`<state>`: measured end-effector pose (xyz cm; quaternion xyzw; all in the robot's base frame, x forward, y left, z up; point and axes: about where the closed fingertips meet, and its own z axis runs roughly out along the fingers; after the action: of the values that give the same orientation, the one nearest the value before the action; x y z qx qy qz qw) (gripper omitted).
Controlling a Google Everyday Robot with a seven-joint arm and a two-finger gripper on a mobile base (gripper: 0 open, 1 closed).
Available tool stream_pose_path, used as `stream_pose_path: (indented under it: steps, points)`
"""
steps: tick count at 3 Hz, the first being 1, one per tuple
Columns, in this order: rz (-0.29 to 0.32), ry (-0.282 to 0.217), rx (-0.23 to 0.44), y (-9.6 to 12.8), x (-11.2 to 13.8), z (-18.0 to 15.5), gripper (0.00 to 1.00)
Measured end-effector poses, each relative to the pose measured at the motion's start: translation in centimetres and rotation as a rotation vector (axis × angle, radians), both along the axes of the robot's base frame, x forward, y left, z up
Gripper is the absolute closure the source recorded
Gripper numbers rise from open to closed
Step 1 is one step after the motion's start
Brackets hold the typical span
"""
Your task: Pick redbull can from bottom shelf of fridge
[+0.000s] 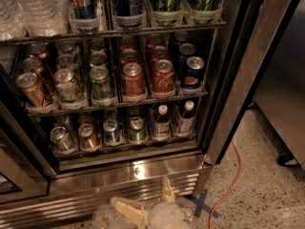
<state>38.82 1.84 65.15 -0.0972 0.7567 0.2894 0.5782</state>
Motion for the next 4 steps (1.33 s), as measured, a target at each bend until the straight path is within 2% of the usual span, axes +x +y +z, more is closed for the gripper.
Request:
stream_pose_path:
  steps: [1,2,3,4]
  points:
    - [0.002,-0.046,0.014,4.0,1.0,-1.4,0.00]
    - [-0.038,-0.056,0.027,4.6,1.6,-2.2,0.00]
    - [-0.038,-0.056,0.027,4.6,1.5,-2.3,0.00]
    - [-0.071,-0.084,0.026,5.1,2.3,-2.6,0.00]
